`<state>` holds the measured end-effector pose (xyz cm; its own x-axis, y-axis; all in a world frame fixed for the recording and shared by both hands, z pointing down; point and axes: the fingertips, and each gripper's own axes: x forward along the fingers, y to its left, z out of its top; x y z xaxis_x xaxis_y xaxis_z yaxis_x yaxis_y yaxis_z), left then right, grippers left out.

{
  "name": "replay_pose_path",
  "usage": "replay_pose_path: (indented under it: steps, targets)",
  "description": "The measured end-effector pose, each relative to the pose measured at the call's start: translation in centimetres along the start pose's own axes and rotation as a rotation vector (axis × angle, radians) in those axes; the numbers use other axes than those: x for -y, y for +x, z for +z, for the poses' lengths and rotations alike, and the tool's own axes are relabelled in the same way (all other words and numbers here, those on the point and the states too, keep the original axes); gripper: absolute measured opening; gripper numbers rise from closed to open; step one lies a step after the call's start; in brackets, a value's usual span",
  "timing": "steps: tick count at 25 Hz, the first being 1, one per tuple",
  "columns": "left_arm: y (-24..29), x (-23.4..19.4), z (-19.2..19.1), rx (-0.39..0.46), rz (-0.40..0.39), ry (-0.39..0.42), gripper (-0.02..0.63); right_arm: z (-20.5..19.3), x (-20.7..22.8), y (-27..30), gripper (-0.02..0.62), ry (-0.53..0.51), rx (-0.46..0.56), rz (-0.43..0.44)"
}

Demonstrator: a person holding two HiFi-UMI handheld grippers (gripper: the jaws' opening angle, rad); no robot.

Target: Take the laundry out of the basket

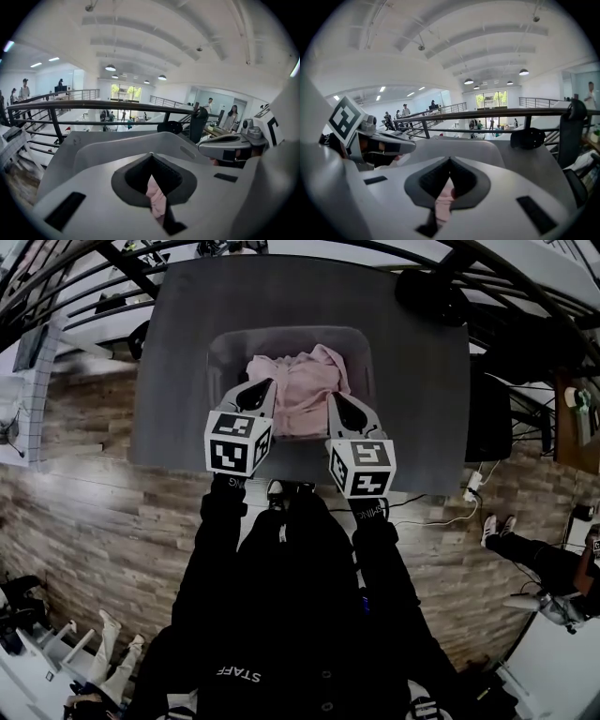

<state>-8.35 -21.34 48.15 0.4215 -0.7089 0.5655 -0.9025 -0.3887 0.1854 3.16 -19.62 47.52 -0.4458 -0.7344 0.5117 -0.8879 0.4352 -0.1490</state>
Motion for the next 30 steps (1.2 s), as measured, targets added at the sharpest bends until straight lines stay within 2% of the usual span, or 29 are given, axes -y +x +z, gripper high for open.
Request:
replay_pose_path:
  steps: [5, 13, 15, 21, 26, 30]
  targets:
    - [4.1, -0.1, -0.4, -0.089, -0.059, 0.066, -0.002, -0.6, 1.9, 2.6, 0.015, 0.029, -0.068, 0.01]
    - [10.7, -0.8, -4.4, -0.272, -0.145, 0.225, 0.008, -2.0, 3.2, 5.5, 0.015, 0.063, -0.14, 0.056]
    - [11.8, -1.0, -5.4, -0.312, -0.158, 0.297, 0.08, -2.3, 3.1, 5.8, 0.015, 0.072, -0.152, 0.064]
    - [14.8, -0.9, -9.2, -0.462, -0.237, 0.483, 0.195, -3.1, 3.4, 6.9, 0.015, 0.089, -0.181, 0.089]
    - [17.8, -1.1, -11.6, -0.558, -0.293, 0.649, 0.236, -3.6, 3.9, 7.8, 0.015, 0.096, -0.213, 0.106]
    - [19.2, -1.9, -13.2, -0.624, -0.345, 0.727, 0.25, -4.1, 4.0, 8.4, 0.014, 0.099, -0.255, 0.099]
